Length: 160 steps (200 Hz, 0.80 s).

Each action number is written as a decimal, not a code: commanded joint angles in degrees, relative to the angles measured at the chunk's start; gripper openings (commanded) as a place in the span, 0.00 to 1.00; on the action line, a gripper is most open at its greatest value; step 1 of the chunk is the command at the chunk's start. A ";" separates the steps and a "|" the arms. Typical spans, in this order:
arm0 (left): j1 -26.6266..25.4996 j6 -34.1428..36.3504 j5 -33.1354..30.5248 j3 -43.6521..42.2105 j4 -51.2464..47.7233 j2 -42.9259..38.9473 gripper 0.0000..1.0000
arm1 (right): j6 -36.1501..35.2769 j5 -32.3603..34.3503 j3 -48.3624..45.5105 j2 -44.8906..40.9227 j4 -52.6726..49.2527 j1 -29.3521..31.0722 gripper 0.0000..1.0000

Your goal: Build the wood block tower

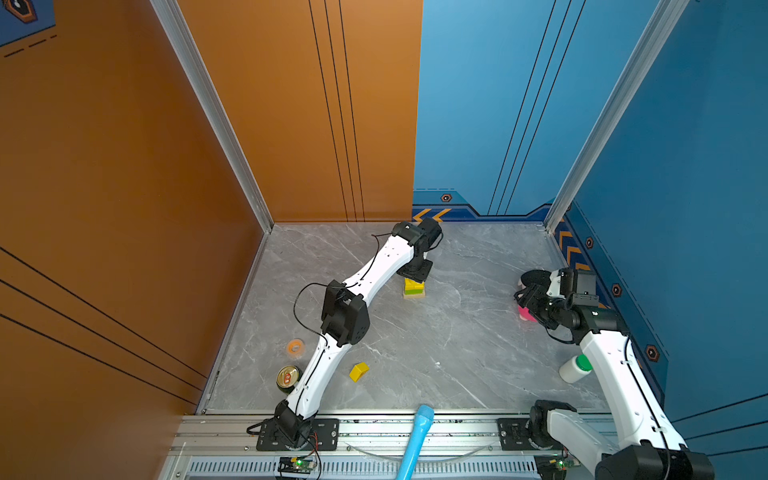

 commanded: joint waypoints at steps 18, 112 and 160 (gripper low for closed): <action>0.26 -0.37 0.01 0.75 -0.84 0.67 0.42 | 0.57 1.08 0.41 0.47 0.59 0.07 0.62; 0.30 -0.72 2.07 3.62 -0.89 -2.96 0.69 | 0.69 0.72 0.45 0.08 0.64 0.24 0.62; 0.25 -0.57 0.59 2.91 -0.87 -10.42 0.72 | 0.81 -0.17 0.35 0.25 1.47 0.94 0.63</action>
